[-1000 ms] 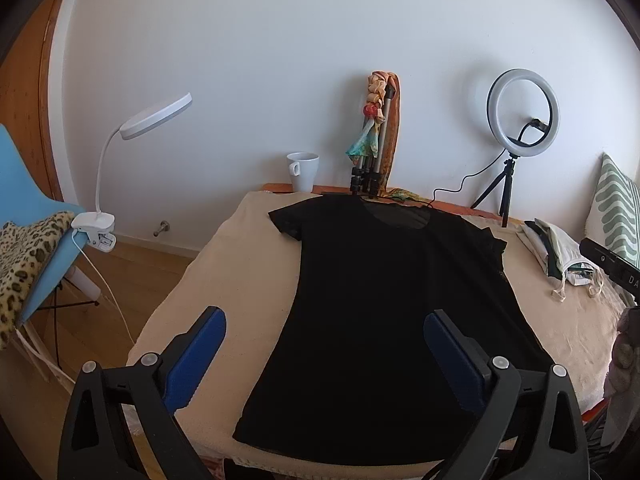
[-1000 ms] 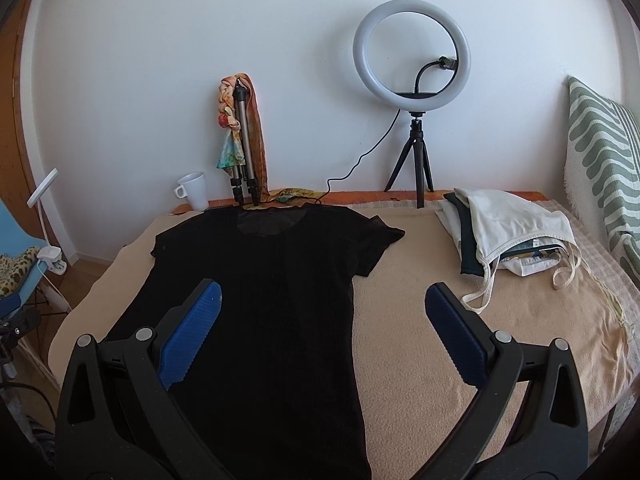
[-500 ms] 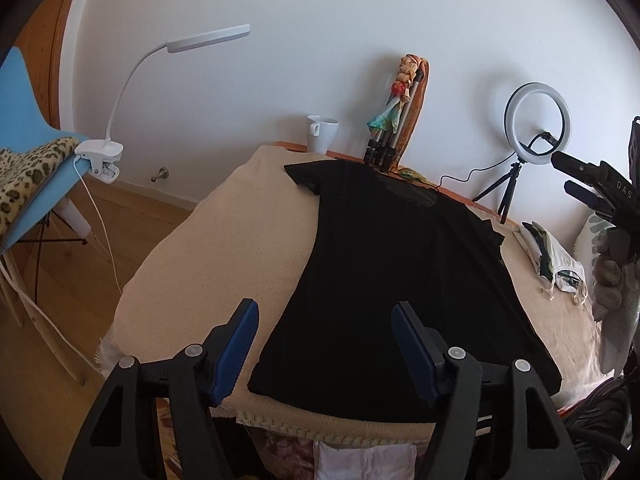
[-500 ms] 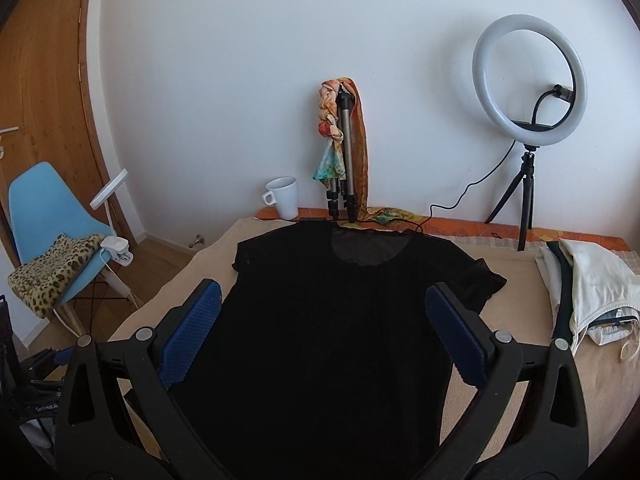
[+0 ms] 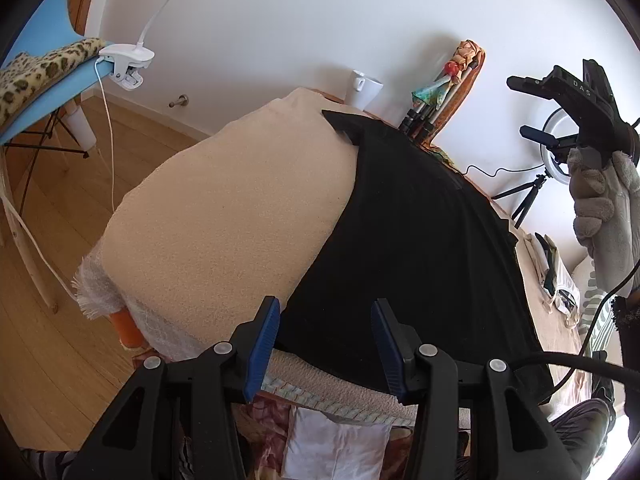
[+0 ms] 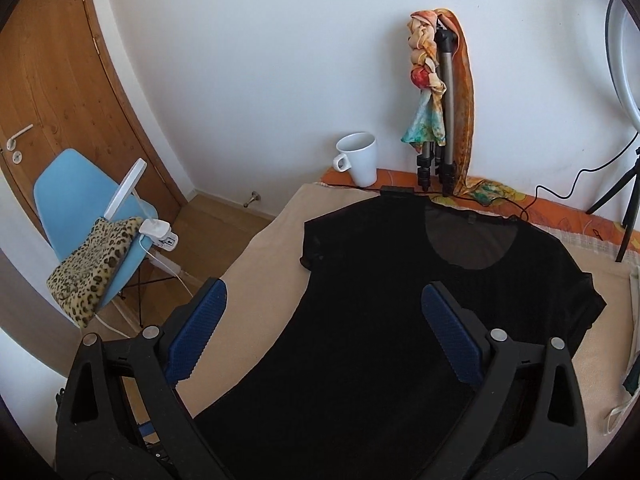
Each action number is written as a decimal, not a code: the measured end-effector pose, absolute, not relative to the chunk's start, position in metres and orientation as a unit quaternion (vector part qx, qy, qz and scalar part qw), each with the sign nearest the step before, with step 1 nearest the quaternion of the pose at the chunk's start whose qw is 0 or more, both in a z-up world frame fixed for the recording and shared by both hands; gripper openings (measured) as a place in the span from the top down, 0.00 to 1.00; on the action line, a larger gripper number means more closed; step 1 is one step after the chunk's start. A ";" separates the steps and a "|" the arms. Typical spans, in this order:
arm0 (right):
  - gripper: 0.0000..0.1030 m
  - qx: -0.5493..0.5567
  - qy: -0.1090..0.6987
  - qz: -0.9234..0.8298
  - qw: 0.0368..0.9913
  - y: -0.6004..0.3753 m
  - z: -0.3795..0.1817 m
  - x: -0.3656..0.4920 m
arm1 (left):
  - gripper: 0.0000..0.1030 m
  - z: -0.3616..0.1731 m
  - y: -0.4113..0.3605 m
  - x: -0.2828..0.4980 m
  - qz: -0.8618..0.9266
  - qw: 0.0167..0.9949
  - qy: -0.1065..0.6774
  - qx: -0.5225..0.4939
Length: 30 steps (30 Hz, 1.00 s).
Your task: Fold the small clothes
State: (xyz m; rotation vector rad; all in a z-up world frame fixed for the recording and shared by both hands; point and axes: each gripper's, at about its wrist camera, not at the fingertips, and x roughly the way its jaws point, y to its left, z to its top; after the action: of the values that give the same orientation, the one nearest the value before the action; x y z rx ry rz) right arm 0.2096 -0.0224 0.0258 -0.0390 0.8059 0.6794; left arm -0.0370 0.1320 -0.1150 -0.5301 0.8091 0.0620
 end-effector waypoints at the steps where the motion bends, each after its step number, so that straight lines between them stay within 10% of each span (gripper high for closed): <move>1: 0.06 -0.024 0.388 0.327 0.861 -0.013 0.023 0.214 | 0.53 -0.117 0.134 -0.036 0.031 0.882 0.392 -0.259; 30: 0.28 -0.093 0.511 0.283 0.806 0.202 -0.115 0.368 | 0.63 -0.146 0.141 -0.015 0.020 0.856 0.423 -0.296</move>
State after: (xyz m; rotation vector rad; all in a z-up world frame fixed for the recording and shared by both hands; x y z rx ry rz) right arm 0.3683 0.2020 -0.1148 -0.1996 1.0933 0.6055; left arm -0.0150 0.1414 -0.1463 -0.6226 0.8890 0.0415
